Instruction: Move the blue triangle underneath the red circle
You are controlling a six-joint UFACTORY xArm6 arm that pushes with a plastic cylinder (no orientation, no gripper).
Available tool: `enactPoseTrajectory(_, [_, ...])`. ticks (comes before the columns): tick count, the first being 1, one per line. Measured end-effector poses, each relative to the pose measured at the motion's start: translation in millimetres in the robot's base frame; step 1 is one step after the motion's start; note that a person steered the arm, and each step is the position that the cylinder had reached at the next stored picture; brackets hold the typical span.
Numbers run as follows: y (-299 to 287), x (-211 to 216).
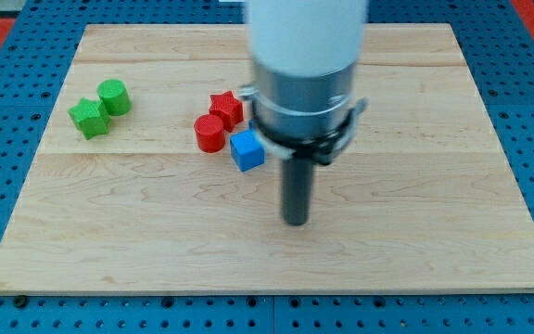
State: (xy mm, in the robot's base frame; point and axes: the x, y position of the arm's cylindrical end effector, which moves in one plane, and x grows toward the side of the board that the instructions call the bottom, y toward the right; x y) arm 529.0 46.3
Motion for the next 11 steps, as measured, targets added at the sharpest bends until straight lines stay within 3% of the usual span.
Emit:
enactPoseTrajectory(1, [59, -53])
enactPoseTrajectory(2, [35, -113])
enactPoseTrajectory(3, [-26, -125])
enactPoseTrajectory(5, [-86, -137])
enactPoseTrajectory(7, [-100, -138])
enactPoseTrajectory(8, [-104, -114])
enactPoseTrajectory(11, [-222, -36])
